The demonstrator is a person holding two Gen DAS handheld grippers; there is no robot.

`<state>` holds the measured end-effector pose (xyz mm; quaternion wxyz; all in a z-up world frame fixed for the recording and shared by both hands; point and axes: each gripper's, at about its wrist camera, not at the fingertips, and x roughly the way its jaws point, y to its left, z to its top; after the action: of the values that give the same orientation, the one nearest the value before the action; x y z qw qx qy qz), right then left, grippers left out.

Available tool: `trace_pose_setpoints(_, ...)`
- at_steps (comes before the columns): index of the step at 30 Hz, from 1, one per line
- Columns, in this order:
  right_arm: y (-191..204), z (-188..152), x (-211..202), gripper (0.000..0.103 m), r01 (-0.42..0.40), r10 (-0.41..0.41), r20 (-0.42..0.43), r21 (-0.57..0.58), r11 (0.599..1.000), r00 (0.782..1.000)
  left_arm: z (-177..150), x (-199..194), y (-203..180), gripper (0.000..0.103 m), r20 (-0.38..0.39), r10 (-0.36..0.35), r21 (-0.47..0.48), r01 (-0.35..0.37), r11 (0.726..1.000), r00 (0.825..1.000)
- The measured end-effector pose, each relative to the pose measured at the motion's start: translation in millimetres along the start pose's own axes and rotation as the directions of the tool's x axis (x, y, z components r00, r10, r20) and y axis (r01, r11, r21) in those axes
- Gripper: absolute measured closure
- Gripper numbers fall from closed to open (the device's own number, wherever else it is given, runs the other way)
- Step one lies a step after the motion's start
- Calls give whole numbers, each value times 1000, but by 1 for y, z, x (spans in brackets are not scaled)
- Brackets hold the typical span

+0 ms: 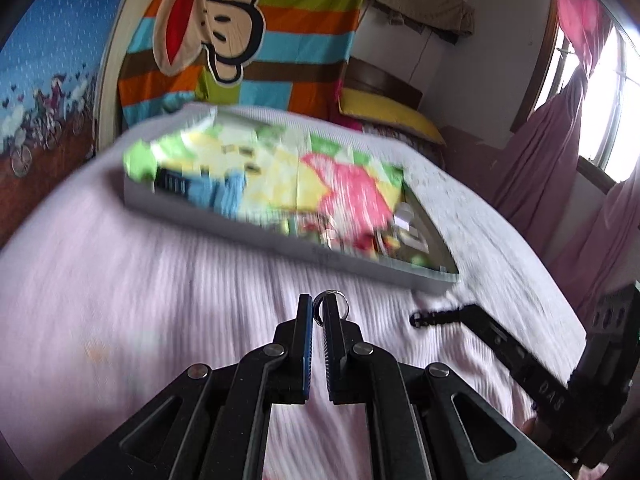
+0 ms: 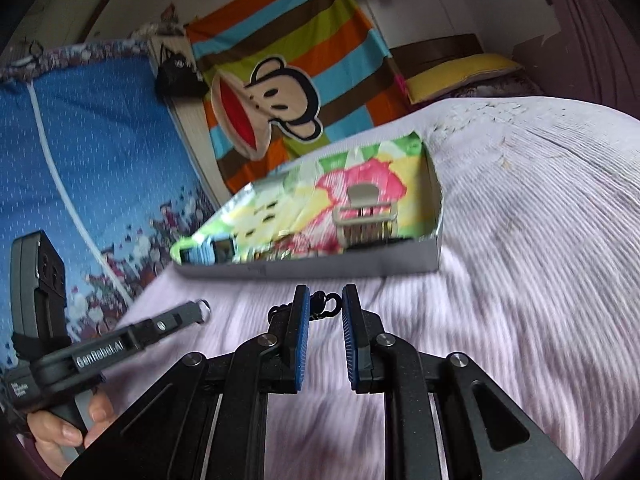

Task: Organize jewelry
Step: 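Carry the black keychain over the tray and open both tools to drop it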

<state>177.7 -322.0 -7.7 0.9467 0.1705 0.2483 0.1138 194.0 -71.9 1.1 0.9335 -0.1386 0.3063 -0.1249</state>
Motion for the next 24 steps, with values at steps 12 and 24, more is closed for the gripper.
trace_pose_setpoints(12,11,35,33,89,62,-59,65,-34,998,996,56,41,-4,98,25,74,67,-76,995,997)
trace_pose_setpoints(24,21,44,64,89,161,-158,34,-102,982,987,71,81,-7,97,-32,157,95,-153,984,987)
